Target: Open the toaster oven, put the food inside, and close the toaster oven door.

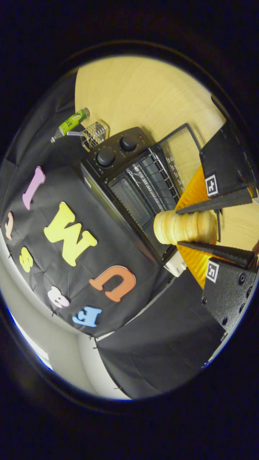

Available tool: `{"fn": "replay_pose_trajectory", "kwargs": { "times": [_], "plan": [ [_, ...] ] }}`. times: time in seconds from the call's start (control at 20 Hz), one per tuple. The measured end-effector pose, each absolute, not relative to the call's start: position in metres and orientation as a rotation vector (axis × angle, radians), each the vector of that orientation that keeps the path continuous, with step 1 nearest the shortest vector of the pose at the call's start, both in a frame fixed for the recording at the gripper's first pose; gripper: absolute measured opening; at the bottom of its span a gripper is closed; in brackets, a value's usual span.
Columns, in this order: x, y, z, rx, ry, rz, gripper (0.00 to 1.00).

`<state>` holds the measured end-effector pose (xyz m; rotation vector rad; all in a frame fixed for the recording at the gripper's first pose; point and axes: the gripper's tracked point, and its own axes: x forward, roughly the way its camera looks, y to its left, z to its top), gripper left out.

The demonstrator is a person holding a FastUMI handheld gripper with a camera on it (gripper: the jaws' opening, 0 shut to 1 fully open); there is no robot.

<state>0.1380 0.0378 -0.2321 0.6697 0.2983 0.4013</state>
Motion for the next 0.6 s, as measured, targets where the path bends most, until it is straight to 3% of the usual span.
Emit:
{"fn": "replay_pose_trajectory", "kwargs": {
  "times": [0.35,0.6],
  "plan": [
    [0.199,0.047,-0.255,0.570,0.402,0.352,0.53],
    [0.247,0.026,-0.244,0.598,0.377,0.294,0.52]
  ]
}}
